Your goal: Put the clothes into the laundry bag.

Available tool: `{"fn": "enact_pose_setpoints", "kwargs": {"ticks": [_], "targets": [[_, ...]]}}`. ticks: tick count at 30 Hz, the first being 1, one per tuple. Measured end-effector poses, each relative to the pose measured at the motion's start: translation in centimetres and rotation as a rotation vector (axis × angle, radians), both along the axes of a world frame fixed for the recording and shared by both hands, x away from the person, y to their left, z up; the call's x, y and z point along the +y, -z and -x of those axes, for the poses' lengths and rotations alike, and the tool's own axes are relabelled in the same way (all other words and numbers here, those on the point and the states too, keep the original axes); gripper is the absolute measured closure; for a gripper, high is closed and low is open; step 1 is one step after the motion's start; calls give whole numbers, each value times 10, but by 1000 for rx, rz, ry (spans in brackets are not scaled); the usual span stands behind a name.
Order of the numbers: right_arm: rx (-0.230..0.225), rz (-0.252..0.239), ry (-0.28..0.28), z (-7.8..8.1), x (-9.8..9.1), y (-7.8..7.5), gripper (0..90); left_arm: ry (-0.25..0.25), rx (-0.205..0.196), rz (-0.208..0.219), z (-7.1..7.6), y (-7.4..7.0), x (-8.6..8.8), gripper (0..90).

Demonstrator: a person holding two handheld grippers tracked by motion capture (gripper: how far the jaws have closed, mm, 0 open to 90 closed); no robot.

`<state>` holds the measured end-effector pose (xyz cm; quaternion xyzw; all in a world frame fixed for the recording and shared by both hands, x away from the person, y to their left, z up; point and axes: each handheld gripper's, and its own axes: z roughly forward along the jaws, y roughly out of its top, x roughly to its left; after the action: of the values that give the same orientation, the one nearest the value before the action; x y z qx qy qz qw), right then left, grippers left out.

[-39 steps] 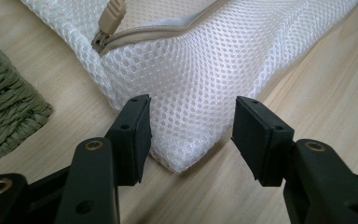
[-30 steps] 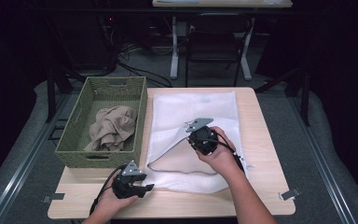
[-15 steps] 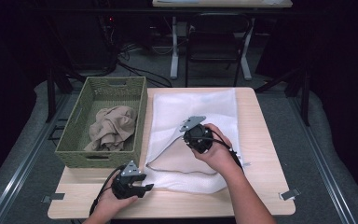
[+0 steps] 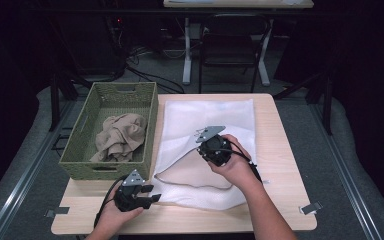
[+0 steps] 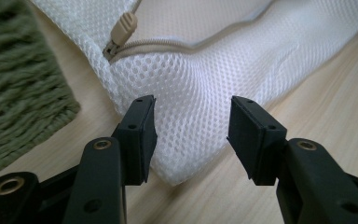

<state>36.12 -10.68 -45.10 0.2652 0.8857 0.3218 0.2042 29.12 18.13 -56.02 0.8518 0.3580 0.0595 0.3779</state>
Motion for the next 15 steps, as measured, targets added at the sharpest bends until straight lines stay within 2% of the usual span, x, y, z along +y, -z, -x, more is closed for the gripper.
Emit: {"fn": "enact_pose_setpoints", "kwargs": {"ticks": [4,7,15], "targets": [[5,-6,-5,0,0,0,874,-25,22,47,1,-11,6,511],[21,-32,-6,-2,-2,1,874,-40,27,53,3,-22,7,511],[20,-31,14,-5,-10,1,874,-17,-32,49,10,-56,8,507]]}}
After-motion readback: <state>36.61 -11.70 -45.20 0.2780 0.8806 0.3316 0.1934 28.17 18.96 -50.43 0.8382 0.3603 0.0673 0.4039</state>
